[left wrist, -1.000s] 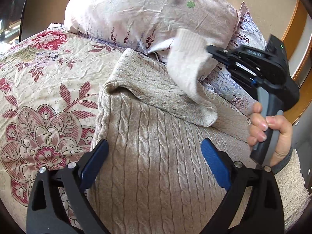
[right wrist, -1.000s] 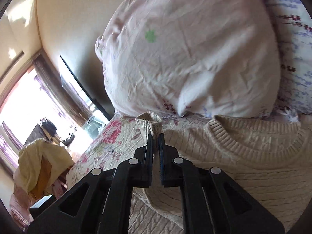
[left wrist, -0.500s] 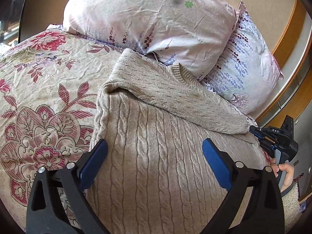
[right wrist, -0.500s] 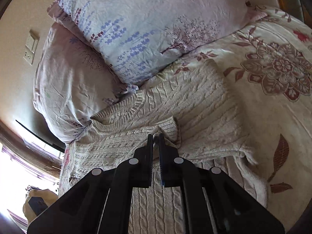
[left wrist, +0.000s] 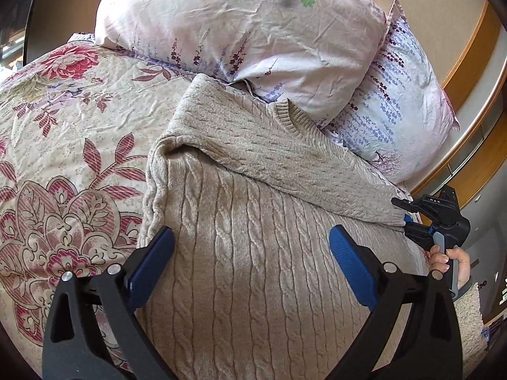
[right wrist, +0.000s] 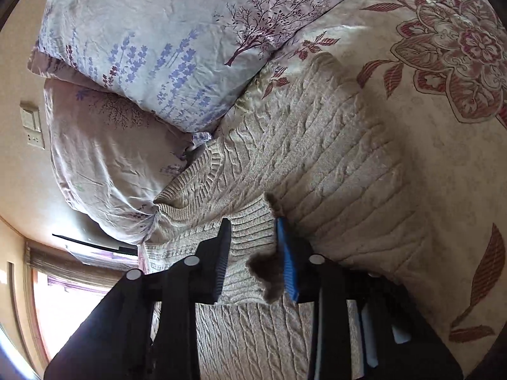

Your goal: Fold small clothes

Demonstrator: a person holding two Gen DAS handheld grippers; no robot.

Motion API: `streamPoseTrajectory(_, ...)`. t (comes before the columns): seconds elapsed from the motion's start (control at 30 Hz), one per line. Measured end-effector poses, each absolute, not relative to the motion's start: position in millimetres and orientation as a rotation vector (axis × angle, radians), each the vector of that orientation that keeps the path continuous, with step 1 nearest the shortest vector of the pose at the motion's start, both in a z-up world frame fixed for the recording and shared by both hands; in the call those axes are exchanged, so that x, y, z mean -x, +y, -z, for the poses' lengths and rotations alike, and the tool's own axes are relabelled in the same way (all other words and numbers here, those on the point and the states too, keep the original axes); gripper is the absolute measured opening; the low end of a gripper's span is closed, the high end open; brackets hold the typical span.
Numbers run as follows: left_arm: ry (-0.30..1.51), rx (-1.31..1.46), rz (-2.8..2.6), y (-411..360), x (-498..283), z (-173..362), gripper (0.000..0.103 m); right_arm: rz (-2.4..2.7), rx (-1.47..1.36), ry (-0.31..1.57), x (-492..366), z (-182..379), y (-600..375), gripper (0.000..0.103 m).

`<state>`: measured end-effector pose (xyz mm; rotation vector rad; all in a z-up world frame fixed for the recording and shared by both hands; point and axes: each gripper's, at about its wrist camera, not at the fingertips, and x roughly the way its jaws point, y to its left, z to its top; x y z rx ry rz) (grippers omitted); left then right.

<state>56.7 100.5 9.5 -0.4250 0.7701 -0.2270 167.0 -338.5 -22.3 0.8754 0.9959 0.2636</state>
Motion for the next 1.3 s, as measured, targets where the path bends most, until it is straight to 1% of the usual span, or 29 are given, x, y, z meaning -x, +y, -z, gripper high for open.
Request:
streamPoseTrajectory(0.07,0.768,0.405,0.220,98,-57,-9,0.098,-0.255,-0.780,0.979,-171,16,-328,0.004)
streamPoseTrajectory(0.1,0.768,0.396,0.216,97,-58,-8,0.098,-0.256,-0.731,0.937,-171,6,-324,0.004)
streamPoseTrajectory(0.2,0.767,0.381,0.203,96,-60,-7,0.098,-0.273,-0.676,0.716,-162,-32,-324,0.003)
streamPoseTrajectory(0.23,0.767,0.379,0.201,96,-60,-7,0.098,-0.246,-0.651,0.678,-161,-39,-324,0.003)
streamPoseTrajectory(0.3,0.765,0.384,0.201,97,-60,-7,0.098,-0.192,-0.610,0.715,-169,-35,-324,0.003)
streamPoseTrajectory(0.37,0.764,0.391,0.203,98,-60,-6,0.098,-0.154,-0.594,0.837,-181,-12,-323,0.003)
streamPoseTrajectory(0.43,0.762,0.392,0.205,99,-60,-6,0.098,-0.142,-0.637,0.906,-180,6,-326,0.004)
streamPoseTrajectory(0.53,0.764,0.400,0.205,102,-59,-7,0.098,-0.139,-0.702,0.865,-164,4,-338,0.008)
streamPoseTrajectory(0.63,0.767,0.414,0.210,105,-64,-12,0.098,-0.171,-0.673,0.797,-145,-12,-341,0.008)
streamPoseTrajectory(0.73,0.735,0.468,0.256,112,-70,-22,0.097,-0.305,-0.706,0.751,-133,-22,-337,0.009)
streamPoseTrajectory(0.8,0.728,0.535,0.321,116,-76,-27,0.097,-0.404,-0.756,0.766,-132,-20,-333,0.021)
streamPoseTrajectory(0.87,0.747,0.602,0.378,118,-87,-27,0.097,-0.426,-0.789,0.788,-137,-17,-327,0.070)
streamPoseTrajectory(0.9,0.765,0.618,0.393,117,-94,-26,0.097,-0.431,-0.795,0.796,-139,-14,-325,0.073)
streamPoseTrajectory(0.97,0.816,0.608,0.365,116,-109,-21,0.097,-0.416,-0.798,0.828,-149,-10,-317,0.073)
streamPoseTrajectory(1.03,0.850,0.586,0.317,117,-120,-15,0.095,-0.365,-0.793,0.864,-156,-3,-318,0.073)
streamPoseTrajectory(1.07,0.864,0.580,0.299,118,-124,-12,0.092,-0.314,-0.789,0.896,-160,3,-320,0.071)
streamPoseTrajectory(1.13,0.849,0.565,0.282,119,-128,-12,0.091,-0.307,-0.806,0.886,-162,10,-325,0.067)
streamPoseTrajectory(1.3,0.830,0.463,0.235,113,-127,-11,0.090,-0.261,-0.724,0.888,-148,-2,-322,0.068)
